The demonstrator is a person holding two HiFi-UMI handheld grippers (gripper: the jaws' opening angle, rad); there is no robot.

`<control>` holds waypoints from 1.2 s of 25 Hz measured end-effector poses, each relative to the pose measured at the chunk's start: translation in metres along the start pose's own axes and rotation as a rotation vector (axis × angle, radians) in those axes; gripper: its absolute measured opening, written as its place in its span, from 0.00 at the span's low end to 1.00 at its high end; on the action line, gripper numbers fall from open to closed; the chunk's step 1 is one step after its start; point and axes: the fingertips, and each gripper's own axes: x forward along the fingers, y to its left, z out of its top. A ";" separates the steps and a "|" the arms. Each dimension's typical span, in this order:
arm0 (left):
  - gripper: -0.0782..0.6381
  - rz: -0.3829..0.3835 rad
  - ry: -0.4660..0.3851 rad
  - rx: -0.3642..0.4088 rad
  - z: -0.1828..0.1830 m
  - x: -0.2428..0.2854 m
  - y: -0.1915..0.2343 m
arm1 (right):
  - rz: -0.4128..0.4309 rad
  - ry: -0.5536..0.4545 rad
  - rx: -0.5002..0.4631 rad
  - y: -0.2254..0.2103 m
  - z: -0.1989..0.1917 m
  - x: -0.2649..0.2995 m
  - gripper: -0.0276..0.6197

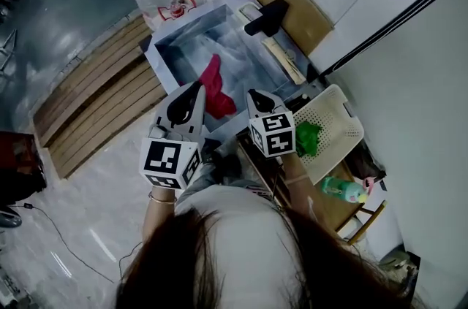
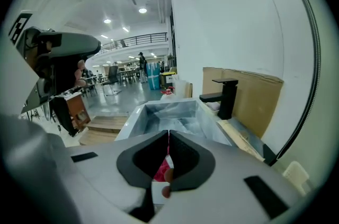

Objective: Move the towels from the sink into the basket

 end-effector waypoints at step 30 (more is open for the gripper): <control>0.14 0.086 0.035 -0.058 -0.030 -0.007 0.077 | 0.278 0.321 -0.346 0.065 -0.030 0.135 0.17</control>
